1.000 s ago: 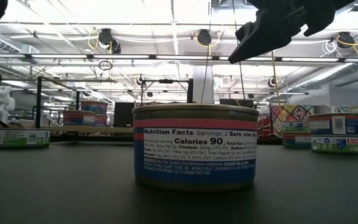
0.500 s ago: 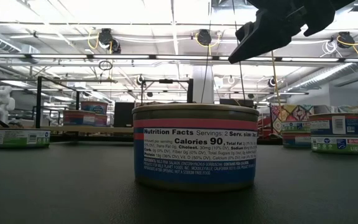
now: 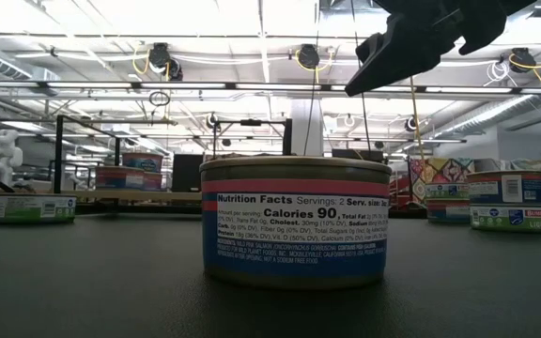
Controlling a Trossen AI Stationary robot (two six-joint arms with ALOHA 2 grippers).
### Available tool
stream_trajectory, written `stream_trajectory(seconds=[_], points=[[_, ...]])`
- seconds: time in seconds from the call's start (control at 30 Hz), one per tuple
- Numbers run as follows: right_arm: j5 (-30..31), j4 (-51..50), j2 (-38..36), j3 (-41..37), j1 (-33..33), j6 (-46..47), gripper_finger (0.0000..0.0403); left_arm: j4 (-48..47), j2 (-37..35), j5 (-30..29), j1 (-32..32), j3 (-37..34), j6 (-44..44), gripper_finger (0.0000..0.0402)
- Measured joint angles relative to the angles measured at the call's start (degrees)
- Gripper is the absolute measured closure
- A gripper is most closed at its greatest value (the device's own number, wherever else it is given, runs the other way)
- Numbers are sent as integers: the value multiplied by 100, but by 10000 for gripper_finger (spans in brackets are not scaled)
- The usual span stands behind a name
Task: Stack canned seafood by type on shelf
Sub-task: Stack the blue tuna can on top of the blue tuna can on the shelf
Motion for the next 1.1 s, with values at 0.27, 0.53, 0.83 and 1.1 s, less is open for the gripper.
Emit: stream_trajectory(seconds=[0.27,0.53,0.83,1.1], points=[[0,23,0,0,0,-15,376,83,-9,111,2,-61,43,339],[0,28,0,0,2,-15,376,62,-9,288,45,-70,36,396],[0,24,0,-1,0,-4,376,-215,-559,385,375,-91,-155,400],[0,22,0,0,0,-6,376,-325,-1755,-11,959,-87,-913,401]])
